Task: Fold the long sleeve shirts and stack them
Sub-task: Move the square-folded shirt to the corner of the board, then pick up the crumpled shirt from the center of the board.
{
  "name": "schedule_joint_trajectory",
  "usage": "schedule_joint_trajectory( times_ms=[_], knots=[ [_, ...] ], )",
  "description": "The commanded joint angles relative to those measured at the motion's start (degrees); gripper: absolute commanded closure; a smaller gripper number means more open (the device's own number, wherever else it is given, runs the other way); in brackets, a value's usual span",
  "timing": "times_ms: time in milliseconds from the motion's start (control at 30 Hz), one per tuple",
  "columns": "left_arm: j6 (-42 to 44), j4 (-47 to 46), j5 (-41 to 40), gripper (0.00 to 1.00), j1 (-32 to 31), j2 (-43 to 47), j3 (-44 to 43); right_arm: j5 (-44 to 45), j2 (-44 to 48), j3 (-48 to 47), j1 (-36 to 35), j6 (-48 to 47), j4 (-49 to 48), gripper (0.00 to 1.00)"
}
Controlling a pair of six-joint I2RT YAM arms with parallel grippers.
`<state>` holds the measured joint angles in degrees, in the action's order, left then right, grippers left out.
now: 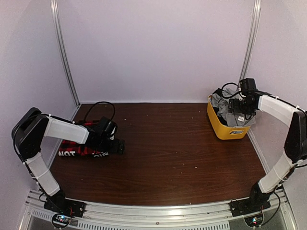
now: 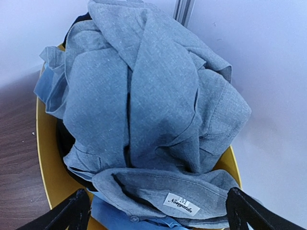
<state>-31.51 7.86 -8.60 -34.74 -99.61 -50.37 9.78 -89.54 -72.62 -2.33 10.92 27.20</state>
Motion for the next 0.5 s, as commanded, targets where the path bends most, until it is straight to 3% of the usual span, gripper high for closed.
schedule_joint_trajectory(
  times_ms=[0,233,467],
  knots=[
    [-1.33,1.67,-1.53,0.05,5.04,4.31,4.16,4.59,-0.65,-1.54,0.25,0.25,3.63,0.0],
    [2.49,-1.66,5.9,0.02,5.31,4.59,0.65,11.95,-0.08,-0.24,0.89,0.41,7.17,0.0],
    [5.3,-1.14,8.37,0.02,2.74,5.36,-5.62,12.58,-1.16,0.38,5.07,-0.49,8.46,0.0]
  ],
)
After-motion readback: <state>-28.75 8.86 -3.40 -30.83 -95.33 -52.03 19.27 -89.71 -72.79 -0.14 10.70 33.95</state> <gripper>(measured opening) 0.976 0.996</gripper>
